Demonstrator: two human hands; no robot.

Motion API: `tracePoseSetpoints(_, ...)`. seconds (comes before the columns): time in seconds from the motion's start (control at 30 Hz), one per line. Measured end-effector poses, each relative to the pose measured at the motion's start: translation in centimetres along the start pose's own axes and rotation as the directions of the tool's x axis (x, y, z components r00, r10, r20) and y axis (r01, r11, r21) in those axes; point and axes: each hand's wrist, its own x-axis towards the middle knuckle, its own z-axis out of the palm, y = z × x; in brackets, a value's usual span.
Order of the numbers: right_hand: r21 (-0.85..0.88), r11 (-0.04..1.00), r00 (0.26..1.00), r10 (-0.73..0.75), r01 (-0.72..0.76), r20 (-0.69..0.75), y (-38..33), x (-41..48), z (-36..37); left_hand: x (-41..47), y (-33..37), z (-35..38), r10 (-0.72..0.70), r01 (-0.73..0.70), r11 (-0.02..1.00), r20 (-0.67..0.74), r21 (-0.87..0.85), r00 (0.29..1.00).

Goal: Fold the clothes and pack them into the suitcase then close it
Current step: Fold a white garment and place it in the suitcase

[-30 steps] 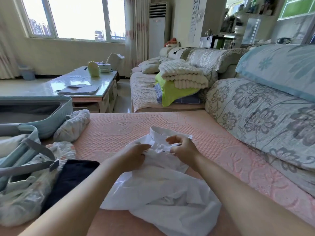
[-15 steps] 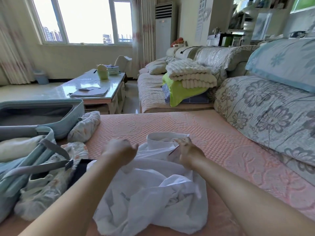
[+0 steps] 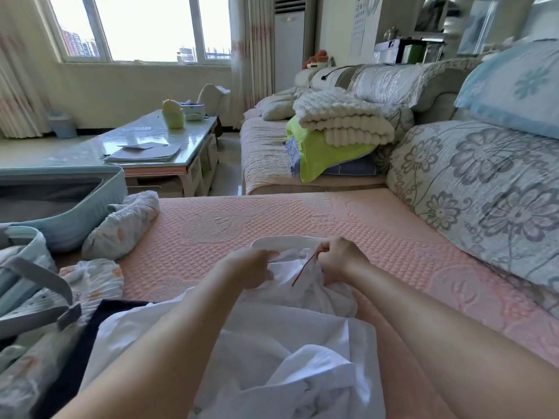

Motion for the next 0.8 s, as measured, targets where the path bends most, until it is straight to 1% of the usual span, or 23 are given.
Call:
tracePoseSetpoints(0.03,-0.010,0.999,0.998,-0.038,0.037,-0.047,-0.3,0.3,0.2,0.4,-0.7,-0.2,-0.021,0.020,0.999,-0.018,-0.036,1.000)
tracePoseSetpoints(0.1,-0.068,0.993,0.978,-0.112,0.102,-0.174,-1.2,0.8,0.3,1.2,-2.3,-1.3,-0.083,0.070,0.990,-0.103,-0.123,0.991)
tracePoseSetpoints(0.13,-0.091,0.988,0.960,-0.145,0.127,-0.240,-1.6,1.2,0.4,1.3,-3.2,-2.2,-0.141,0.110,0.978,-0.172,-0.178,0.975)
tracePoseSetpoints(0.17,-0.091,0.985,0.940,-0.164,0.143,-0.299,-2.2,1.6,0.4,1.4,-4.1,-3.2,-0.224,0.162,0.957,-0.259,-0.240,0.940)
tracePoseSetpoints(0.2,-0.067,0.986,0.921,-0.165,0.151,-0.352,-2.8,2.3,0.4,1.3,-5.0,-4.1,-0.320,0.219,0.931,-0.365,-0.293,0.874)
tracePoseSetpoints(0.23,-0.023,0.986,0.903,-0.162,0.166,-0.397,-3.7,2.8,0.3,1.2,-5.9,-4.9,-0.408,0.270,0.903,-0.466,-0.335,0.785)
tracePoseSetpoints(0.3,0.070,0.975,0.876,-0.158,0.213,-0.456,-6.0,3.8,0.1,0.5,-7.5,-5.8,-0.534,0.300,0.840,-0.589,-0.452,0.606)
tracePoseSetpoints(0.33,0.146,0.958,0.878,-0.159,0.248,-0.451,-7.3,4.2,0.0,0.3,-8.2,-5.9,-0.591,0.284,0.798,-0.598,-0.531,0.542)
tracePoseSetpoints(0.37,0.241,0.932,0.904,-0.159,0.270,-0.396,-8.3,4.6,-0.1,0.1,-8.8,-5.9,-0.647,0.265,0.747,-0.573,-0.610,0.504)
tracePoseSetpoints(0.4,0.363,0.891,0.947,-0.182,0.274,-0.266,-9.2,4.9,-0.1,-0.2,-9.2,-5.9,-0.699,0.265,0.690,-0.524,-0.673,0.487)
tracePoseSetpoints(0.43,0.483,0.839,0.967,-0.236,0.250,-0.091,-9.8,5.0,0.2,-0.3,-9.5,-5.6,-0.735,0.286,0.644,-0.470,-0.710,0.488)
tracePoseSetpoints(0.47,0.532,0.819,0.955,-0.290,0.214,0.063,-10.0,5.4,0.8,-0.3,-9.5,-5.3,-0.749,0.330,0.624,-0.424,-0.708,0.509)
tracePoseSetpoints(0.5,0.520,0.827,0.930,-0.336,0.215,0.150,-10.1,5.8,1.5,-0.2,-9.4,-4.9,-0.742,0.377,0.630,-0.383,-0.679,0.550)
tracePoseSetpoints(0.53,0.460,0.854,0.920,-0.354,0.245,0.168,-9.9,6.0,2.1,0.0,-9.0,-4.5,-0.716,0.410,0.654,-0.347,-0.635,0.605)
tracePoseSetpoints(0.6,0.276,0.911,0.941,-0.334,0.308,0.054,-9.0,6.1,2.9,0.7,-7.9,-3.7,-0.628,0.438,0.746,-0.309,-0.502,0.714)
tracePoseSetpoints(0.63,0.188,0.936,0.953,-0.303,0.298,-0.005,-8.3,6.0,3.1,1.1,-7.2,-3.3,-0.572,0.434,0.804,-0.330,-0.406,0.750)
tracePoseSetpoints(0.67,0.127,0.958,0.966,-0.254,0.257,-0.040,-7.5,5.8,3.2,1.5,-6.5,-3.0,-0.495,0.399,0.864,-0.370,-0.308,0.786)
tracePoseSetpoints(0.7,0.074,0.978,0.980,-0.193,0.196,-0.040,-6.2,5.6,3.4,1.9,-5.7,-2.5,-0.379,0.314,0.923,-0.395,-0.222,0.837)
tracePoseSetpoints(0.73,0.010,0.992,0.992,-0.124,0.124,-0.007,-5.0,5.2,3.5,2.2,-4.8,-1.9,-0.239,0.181,0.967,-0.378,-0.181,0.894)
tracePoseSetpoints(0.77,-0.066,0.995,0.997,-0.067,0.068,0.024,-3.9,4.8,3.7,2.4,-3.9,-1.0,-0.099,0.041,0.982,-0.316,-0.185,0.944)
tracePoseSetpoints(0.8,-0.153,0.988,0.998,-0.022,0.029,0.051,-2.9,4.2,3.8,2.4,-3.1,0.1,0.002,-0.044,0.979,-0.210,-0.199,0.978)
